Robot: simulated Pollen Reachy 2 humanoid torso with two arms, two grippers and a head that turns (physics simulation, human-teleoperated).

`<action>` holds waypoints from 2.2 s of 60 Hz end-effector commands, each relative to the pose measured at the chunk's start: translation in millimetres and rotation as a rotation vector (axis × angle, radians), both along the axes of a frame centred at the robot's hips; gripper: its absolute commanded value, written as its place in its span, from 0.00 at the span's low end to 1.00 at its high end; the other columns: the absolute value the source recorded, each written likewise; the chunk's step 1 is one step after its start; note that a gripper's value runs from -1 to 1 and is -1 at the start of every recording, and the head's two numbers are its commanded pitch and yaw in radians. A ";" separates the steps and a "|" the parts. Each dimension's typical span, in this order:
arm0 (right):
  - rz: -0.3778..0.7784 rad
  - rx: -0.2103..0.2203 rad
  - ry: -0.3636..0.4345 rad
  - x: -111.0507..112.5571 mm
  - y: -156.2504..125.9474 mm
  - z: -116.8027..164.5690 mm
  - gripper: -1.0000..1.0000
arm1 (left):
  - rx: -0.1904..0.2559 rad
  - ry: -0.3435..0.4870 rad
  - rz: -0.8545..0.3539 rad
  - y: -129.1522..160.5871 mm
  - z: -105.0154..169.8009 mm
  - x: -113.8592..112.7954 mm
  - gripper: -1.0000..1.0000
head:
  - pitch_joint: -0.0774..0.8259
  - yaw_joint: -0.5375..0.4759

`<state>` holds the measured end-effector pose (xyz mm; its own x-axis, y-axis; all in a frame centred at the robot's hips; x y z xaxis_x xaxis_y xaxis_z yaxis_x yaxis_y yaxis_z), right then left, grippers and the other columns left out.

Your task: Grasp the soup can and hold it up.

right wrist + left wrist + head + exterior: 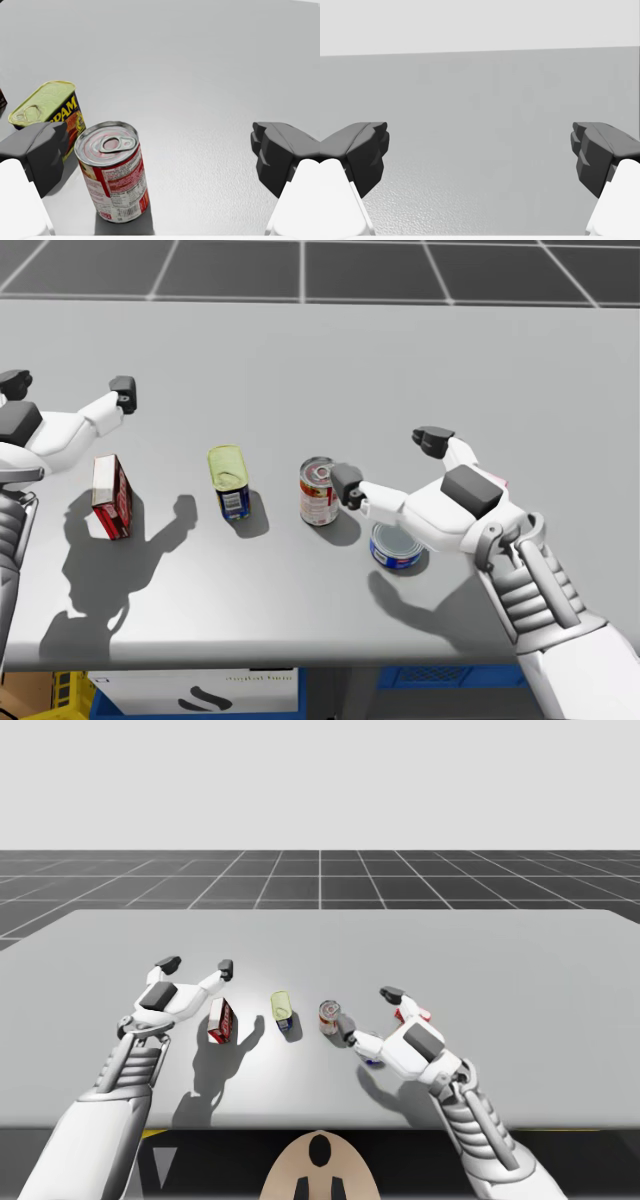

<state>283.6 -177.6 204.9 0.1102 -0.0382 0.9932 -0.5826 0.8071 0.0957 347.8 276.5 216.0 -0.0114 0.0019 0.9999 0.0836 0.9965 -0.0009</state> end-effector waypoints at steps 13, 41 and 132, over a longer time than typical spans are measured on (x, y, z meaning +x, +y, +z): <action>0.118 -0.002 0.079 2.0 50.3 -38.6 0.00 | 0.005 -0.002 0.000 -0.6 -0.3 0.1 0.00 | 0.82 0.50; 0.147 -0.076 0.105 27.8 81.6 -50.4 0.00 | 0.009 -0.003 0.000 -1.2 -0.4 -0.4 0.00 | 0.83 0.51; 0.144 -0.015 -0.068 33.2 54.0 63.9 1.00 | 0.019 0.008 0.008 -2.2 -2.8 2.3 0.00 | 0.41 0.52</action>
